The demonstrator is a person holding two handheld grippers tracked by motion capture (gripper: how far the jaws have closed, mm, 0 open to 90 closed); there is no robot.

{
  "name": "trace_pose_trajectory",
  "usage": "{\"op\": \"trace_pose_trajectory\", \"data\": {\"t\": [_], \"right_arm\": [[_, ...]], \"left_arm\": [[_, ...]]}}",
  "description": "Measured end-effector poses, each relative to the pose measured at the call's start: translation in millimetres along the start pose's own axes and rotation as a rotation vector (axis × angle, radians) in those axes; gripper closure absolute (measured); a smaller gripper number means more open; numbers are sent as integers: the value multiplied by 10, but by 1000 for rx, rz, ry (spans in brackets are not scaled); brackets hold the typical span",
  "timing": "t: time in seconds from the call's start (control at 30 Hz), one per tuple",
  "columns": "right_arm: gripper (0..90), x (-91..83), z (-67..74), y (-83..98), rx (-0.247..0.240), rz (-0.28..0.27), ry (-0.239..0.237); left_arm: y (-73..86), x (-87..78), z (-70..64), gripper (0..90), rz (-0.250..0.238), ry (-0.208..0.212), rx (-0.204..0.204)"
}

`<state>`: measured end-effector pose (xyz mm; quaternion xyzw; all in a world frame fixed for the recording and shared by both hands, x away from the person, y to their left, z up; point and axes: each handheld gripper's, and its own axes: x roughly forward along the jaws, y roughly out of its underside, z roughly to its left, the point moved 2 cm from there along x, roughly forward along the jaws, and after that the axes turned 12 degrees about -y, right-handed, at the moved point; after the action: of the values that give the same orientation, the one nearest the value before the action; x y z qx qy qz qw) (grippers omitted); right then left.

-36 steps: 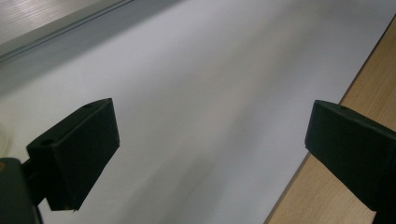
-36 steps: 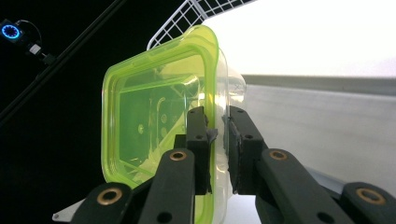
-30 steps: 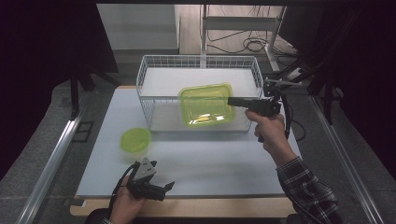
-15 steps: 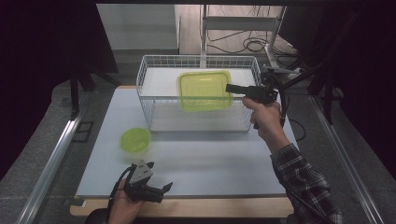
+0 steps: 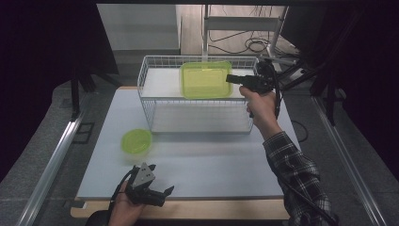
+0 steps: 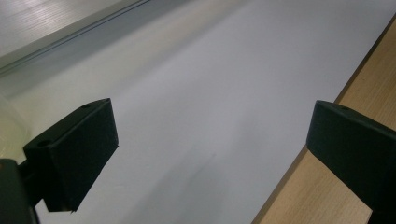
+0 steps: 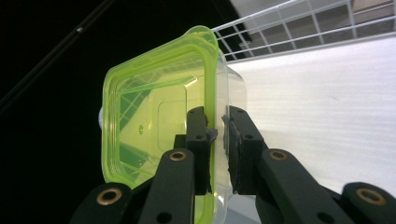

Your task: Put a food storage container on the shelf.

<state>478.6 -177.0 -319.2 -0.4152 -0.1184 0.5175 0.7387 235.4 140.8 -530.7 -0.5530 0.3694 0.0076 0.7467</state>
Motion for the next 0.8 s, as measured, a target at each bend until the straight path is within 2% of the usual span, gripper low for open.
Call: {"op": "trace_pose_trajectory", "data": {"t": [0.13, 0.2, 0.5, 0.53, 0.57, 0.73, 0.8], "right_arm": [[798, 29, -17, -14, 8, -6, 9], [796, 60, -24, -17, -7, -2, 35], [776, 87, -66, -7, -4, -13, 59], [768, 91, -74, -6, -13, -12, 66], [745, 100, -89, -3, -31, -3, 93], [725, 116, -113, -3, -37, -4, 110], [706, 126, -118, -9, -55, 0, 130]], "left_arm": [[2, 5, -4, 21, 6, -1, 8], [5, 13, -13, 21, 11, -1, 14], [9, 22, -27, 20, 20, -2, 32], [9, 24, -29, 20, 21, -1, 34], [10, 26, -31, 20, 23, -1, 36], [13, 35, -45, 21, 29, -1, 46], [14, 37, -48, 20, 31, -1, 51]]}}
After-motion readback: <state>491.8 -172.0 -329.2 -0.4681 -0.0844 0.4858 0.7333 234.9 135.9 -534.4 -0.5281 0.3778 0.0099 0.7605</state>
